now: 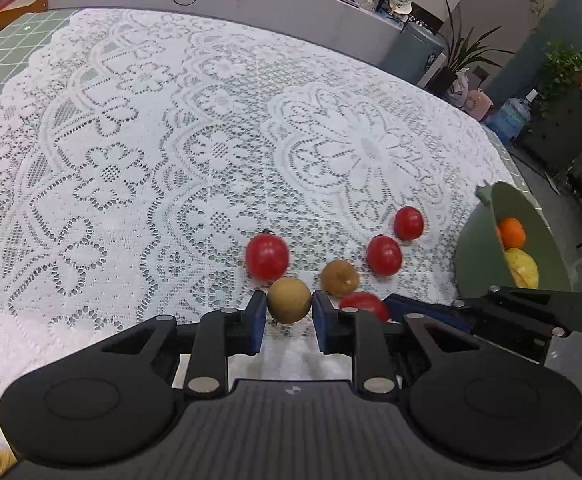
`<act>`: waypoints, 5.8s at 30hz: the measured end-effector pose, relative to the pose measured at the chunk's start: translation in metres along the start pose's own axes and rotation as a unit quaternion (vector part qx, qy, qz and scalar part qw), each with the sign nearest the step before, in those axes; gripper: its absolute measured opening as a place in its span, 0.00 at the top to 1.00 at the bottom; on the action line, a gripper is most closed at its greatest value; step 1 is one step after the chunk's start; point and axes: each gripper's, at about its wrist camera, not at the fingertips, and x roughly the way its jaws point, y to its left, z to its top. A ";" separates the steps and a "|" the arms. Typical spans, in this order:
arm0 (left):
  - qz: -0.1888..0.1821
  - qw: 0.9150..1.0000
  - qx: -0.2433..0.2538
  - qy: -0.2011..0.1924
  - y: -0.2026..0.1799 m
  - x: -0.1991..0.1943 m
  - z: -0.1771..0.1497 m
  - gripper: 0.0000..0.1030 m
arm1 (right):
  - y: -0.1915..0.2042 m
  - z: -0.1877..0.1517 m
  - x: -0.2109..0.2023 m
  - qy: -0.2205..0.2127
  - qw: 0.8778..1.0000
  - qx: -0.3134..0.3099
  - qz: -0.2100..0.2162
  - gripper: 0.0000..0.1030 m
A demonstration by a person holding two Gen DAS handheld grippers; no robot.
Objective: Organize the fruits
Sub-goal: 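Lift both fruits and carry them over the green colander, then lower both fruits into the colander and open both tools, then move both tools back from the colander to the remaining small fruits, then close the left tool on a red tomato while the right tool grasps a tan fruit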
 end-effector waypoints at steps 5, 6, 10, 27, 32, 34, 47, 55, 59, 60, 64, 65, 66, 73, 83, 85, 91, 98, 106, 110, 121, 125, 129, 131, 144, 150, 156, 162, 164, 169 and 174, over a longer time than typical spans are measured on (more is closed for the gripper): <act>-0.011 1.000 0.006 -0.014 -0.016 -0.015 0.005 0.74 | -0.019 0.000 -0.024 -0.024 0.999 0.027 -0.018 0.79; -0.013 1.000 0.011 -0.017 -0.020 -0.017 0.006 0.74 | -0.023 0.000 -0.029 -0.028 0.999 0.033 -0.020 0.79; -0.021 0.999 0.031 -0.029 -0.042 -0.027 0.012 0.74 | -0.040 -0.001 -0.051 -0.051 0.997 0.052 -0.033 0.79; -0.070 0.987 0.140 -0.046 -0.145 -0.027 0.023 0.73 | -0.141 -0.042 -0.108 -0.084 0.979 0.139 -0.120 0.78; -0.081 0.979 0.182 -0.036 -0.179 -0.011 0.024 0.73 | -0.179 -0.060 -0.112 -0.071 0.970 0.186 -0.137 0.78; -0.084 0.977 0.194 -0.029 -0.190 -0.003 0.024 0.73 | -0.192 -0.067 -0.112 -0.068 0.967 0.204 -0.139 0.78; -0.073 0.972 0.221 0.014 -0.225 0.057 0.030 0.74 | -0.228 -0.066 -0.080 -0.066 0.955 0.257 -0.131 0.78; -0.048 0.973 0.223 0.032 -0.226 0.076 0.029 0.74 | -0.234 -0.062 -0.062 -0.047 0.954 0.257 -0.147 0.78; -0.044 0.973 0.225 0.036 -0.225 0.081 0.028 0.74 | -0.231 -0.060 -0.056 -0.037 0.954 0.250 -0.159 0.78; -0.042 0.972 0.227 0.037 -0.226 0.082 0.028 0.73 | -0.231 -0.059 -0.054 -0.034 0.954 0.248 -0.163 0.78; -0.039 0.971 0.230 0.041 -0.226 0.087 0.028 0.73 | -0.232 -0.059 -0.049 -0.023 0.954 0.246 -0.168 0.78; -0.040 0.972 0.230 0.041 -0.225 0.088 0.028 0.73 | -0.233 -0.059 -0.047 -0.020 0.954 0.246 -0.169 0.78; -0.040 0.972 0.229 0.041 -0.225 0.089 0.028 0.73 | -0.233 -0.060 -0.046 -0.019 0.954 0.246 -0.170 0.78; -0.042 0.972 0.226 0.048 -0.224 0.093 0.027 0.73 | -0.232 -0.058 -0.044 -0.015 0.954 0.244 -0.176 0.78; -0.051 0.974 0.216 0.039 -0.223 0.080 0.028 0.62 | -0.223 -0.056 -0.055 -0.037 0.955 0.229 -0.185 0.58; -0.055 0.976 0.209 0.034 -0.221 0.073 0.028 0.59 | -0.220 -0.056 -0.059 -0.043 0.955 0.226 -0.189 0.54; -0.056 0.978 0.203 0.004 -0.215 0.045 0.031 0.54 | -0.210 -0.054 -0.073 -0.065 0.954 0.221 -0.193 0.44; -0.045 0.980 0.192 -0.036 -0.200 0.008 0.036 0.52 | -0.185 -0.049 -0.079 -0.066 0.959 0.214 -0.172 0.41; -0.013 0.982 0.178 -0.057 -0.167 -0.024 0.035 0.51 | -0.145 -0.038 -0.078 -0.071 0.970 0.188 -0.140 0.40; -0.008 0.984 0.163 -0.067 -0.148 -0.037 0.033 0.51 | -0.123 -0.029 -0.078 -0.079 0.974 0.167 -0.128 0.37; 0.009 0.989 0.116 -0.089 -0.096 -0.056 0.033 0.51 | -0.066 -0.014 -0.073 -0.096 0.986 0.101 -0.090 0.37; 0.010 0.991 0.099 -0.092 -0.080 -0.059 0.035 0.51 | -0.051 -0.010 -0.068 -0.094 0.989 0.080 -0.084 0.37; 0.010 0.993 0.082 -0.088 -0.065 -0.057 0.036 0.51 | -0.039 -0.007 -0.064 -0.096 0.991 0.053 -0.083 0.37; 0.011 0.994 0.074 -0.086 -0.057 -0.055 0.036 0.51 | -0.034 -0.005 -0.061 -0.093 0.991 0.039 -0.090 0.33; 0.011 0.998 0.032 -0.051 -0.019 -0.024 0.030 0.51 | -0.022 0.004 -0.028 -0.054 0.995 -0.005 -0.082 0.32; 0.005 0.999 0.027 -0.028 -0.010 -0.004 0.026 0.51 | -0.018 0.004 -0.009 -0.037 0.995 -0.032 -0.083 0.42; 0.026 0.999 0.036 -0.017 -0.007 0.015 0.020 0.51 | -0.019 0.003 0.007 -0.020 0.996 -0.039 -0.078 0.51; 0.059 0.997 0.053 -0.013 -0.006 0.026 0.020 0.51 | -0.017 0.007 0.021 -0.012 0.999 -0.026 -0.042 0.53; 0.059 0.997 0.051 -0.009 -0.005 0.028 0.020 0.51 | -0.015 0.009 0.028 -0.006 0.999 -0.024 -0.033 0.55; 0.059 0.997 0.050 -0.007 -0.002 0.034 0.022 0.52 | -0.010 0.011 0.040 0.008 1.000 -0.022 -0.016 0.61; 0.061 0.997 0.049 -0.002 -0.001 0.039 0.022 0.53 | -0.010 0.014 0.049 0.018 1.000 -0.021 -0.008 0.65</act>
